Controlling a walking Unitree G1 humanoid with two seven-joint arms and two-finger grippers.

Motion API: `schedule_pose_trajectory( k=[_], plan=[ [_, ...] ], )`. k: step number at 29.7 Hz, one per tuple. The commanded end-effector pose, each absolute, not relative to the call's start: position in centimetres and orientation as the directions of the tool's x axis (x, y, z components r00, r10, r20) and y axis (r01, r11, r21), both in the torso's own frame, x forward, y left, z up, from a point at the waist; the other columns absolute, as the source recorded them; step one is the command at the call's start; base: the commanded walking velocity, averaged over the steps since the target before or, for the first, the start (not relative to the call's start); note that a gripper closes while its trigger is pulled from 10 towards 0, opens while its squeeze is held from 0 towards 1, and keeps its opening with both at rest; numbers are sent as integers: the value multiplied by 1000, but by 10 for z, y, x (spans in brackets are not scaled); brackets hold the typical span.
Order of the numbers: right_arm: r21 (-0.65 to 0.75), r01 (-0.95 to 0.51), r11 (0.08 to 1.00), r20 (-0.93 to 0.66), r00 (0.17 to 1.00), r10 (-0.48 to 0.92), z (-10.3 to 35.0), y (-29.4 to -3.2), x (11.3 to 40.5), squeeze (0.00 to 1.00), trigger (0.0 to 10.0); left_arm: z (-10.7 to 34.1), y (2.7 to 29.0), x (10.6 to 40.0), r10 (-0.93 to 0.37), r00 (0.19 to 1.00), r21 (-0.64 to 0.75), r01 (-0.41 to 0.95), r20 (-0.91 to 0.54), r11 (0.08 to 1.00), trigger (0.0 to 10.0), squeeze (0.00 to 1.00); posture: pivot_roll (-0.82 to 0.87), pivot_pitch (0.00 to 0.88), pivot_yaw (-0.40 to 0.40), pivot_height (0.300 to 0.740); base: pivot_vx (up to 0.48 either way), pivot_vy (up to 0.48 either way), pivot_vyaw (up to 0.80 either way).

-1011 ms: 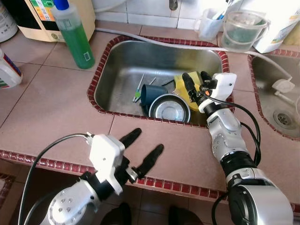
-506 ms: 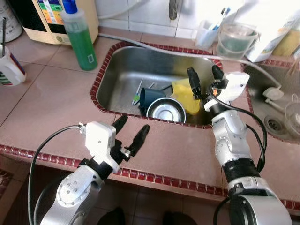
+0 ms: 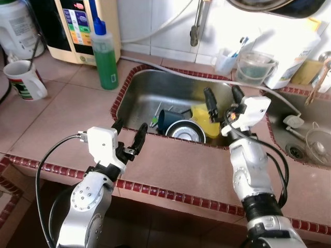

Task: Kitchen organization

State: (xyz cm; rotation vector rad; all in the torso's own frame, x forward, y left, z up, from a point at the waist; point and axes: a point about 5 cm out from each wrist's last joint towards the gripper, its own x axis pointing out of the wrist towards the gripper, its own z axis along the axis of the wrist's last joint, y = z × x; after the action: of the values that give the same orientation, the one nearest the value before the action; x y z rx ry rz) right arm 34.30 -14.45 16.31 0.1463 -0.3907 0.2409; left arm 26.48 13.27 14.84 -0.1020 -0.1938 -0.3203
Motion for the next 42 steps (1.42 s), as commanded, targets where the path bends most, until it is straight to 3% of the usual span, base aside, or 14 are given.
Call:
schedule_pose_trajectory(
  k=[1, 2, 20, 35, 42],
  plan=[
    [78, -243, 967, 412, 891, 191, 169, -147, 340, 984, 10000, 146, 132, 266, -293, 934, -51, 310, 205, 949, 10000, 0, -66, 24, -69, 740, 0, 0, 0],
    [74, -237, 969, 409, 893, 187, 167, -147, 338, 0, 10000, 144, 133, 266, -294, 934, -49, 309, 202, 950, 10000, 0, -66, 24, -69, 740, 0, 0, 0],
    [81, -202, 976, 334, 928, 164, 140, -142, 300, 0, 10000, 135, 140, 261, -254, 952, -11, 260, 171, 966, 10000, 0, -55, 5, -84, 740, 0, 0, 0],
    [85, -203, 976, 313, 935, 167, 139, -139, 297, 0, 10000, 134, 138, 254, -296, 938, 15, 298, 180, 954, 10000, 0, -47, 6, -91, 740, 0, 0, 0],
    [84, -199, 976, 305, 938, 165, 138, -140, 293, 0, 10000, 135, 136, 253, -321, 928, 7, 326, 188, 945, 10000, 0, -49, 8, -89, 740, 0, -357, 0]
  ],
)
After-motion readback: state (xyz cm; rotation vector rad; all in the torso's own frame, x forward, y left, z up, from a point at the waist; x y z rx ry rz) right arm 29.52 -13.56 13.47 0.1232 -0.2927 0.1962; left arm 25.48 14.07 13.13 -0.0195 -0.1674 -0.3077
